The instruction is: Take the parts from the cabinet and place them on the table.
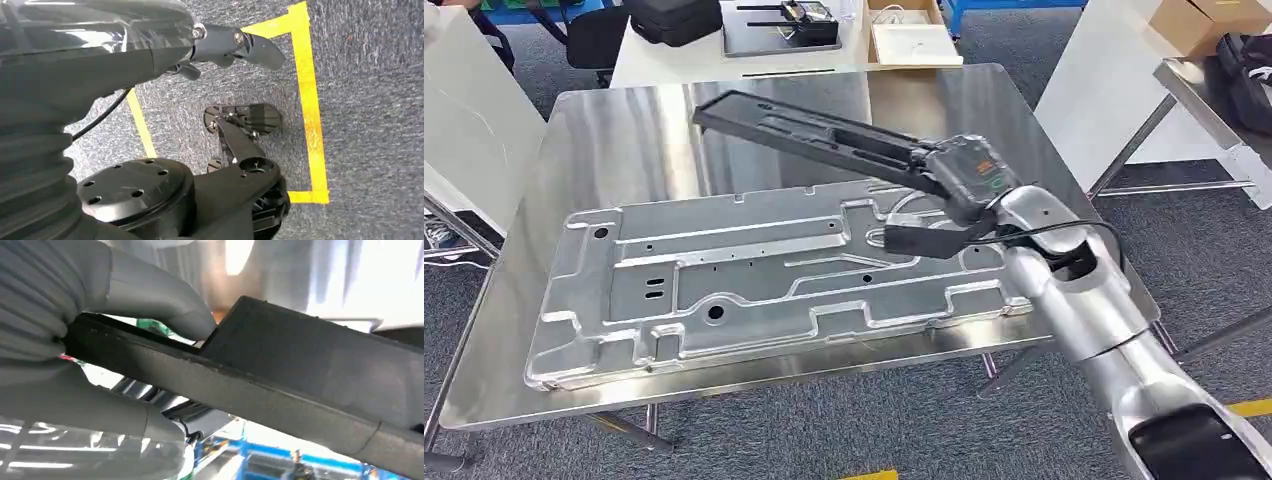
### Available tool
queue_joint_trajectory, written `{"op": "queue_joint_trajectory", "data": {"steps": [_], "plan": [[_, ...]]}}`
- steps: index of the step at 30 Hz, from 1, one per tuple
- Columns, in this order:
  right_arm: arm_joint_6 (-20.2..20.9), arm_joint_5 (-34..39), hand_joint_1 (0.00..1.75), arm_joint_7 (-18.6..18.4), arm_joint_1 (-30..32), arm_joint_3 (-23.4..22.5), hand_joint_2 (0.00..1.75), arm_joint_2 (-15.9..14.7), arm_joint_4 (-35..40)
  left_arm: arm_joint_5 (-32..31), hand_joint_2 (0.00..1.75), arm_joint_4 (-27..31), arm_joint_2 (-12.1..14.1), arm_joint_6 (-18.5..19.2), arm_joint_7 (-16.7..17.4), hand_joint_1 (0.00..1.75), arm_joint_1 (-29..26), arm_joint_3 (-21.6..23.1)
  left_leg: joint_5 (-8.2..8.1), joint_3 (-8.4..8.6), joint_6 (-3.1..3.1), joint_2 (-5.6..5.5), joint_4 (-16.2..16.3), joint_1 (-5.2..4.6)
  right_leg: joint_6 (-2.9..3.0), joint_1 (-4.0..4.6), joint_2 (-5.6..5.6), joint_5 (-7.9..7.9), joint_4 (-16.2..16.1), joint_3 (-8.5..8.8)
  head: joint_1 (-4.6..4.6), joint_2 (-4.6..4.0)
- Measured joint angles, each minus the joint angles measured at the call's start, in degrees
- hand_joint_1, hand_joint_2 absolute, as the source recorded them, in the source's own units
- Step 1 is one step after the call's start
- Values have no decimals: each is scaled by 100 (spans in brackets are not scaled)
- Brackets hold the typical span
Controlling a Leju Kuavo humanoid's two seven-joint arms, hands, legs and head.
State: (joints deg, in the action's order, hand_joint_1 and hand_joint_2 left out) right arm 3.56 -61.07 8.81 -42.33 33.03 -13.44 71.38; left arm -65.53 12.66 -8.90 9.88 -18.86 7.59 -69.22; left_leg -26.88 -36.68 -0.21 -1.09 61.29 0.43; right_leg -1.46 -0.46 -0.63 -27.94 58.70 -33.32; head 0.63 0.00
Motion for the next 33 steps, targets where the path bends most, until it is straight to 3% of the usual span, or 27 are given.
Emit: {"op": "queue_joint_trajectory", "data": {"steps": [1,6,13,24,33], "plan": [[-4,-13,175,-11,-18,142,175,109,-109,-2,175,0,0,0,9,0,10,9,0,1,0,-1,0,0,-27,0,1,2,-1,0,0,0],[-109,59,175,11,-35,611,175,508,-517,-11,175,0,-22,0,24,0,14,57,0,11,0,-1,-11,16,-31,21,8,-2,2,-2,0,0],[-155,304,175,131,-23,957,175,787,-926,-2,175,0,-33,0,24,0,11,90,2,19,-3,2,-19,29,-27,33,8,-6,13,-7,0,0],[-107,636,175,431,54,1250,175,852,-1519,-11,175,0,-50,-112,-64,0,15,138,2,22,-3,2,-19,30,-25,33,8,-7,14,-6,0,0],[-181,789,175,544,148,1424,175,616,-1827,-37,175,0,-68,-275,-225,0,26,247,2,36,-3,4,-19,29,-25,33,7,-7,13,5,0,0]]}}
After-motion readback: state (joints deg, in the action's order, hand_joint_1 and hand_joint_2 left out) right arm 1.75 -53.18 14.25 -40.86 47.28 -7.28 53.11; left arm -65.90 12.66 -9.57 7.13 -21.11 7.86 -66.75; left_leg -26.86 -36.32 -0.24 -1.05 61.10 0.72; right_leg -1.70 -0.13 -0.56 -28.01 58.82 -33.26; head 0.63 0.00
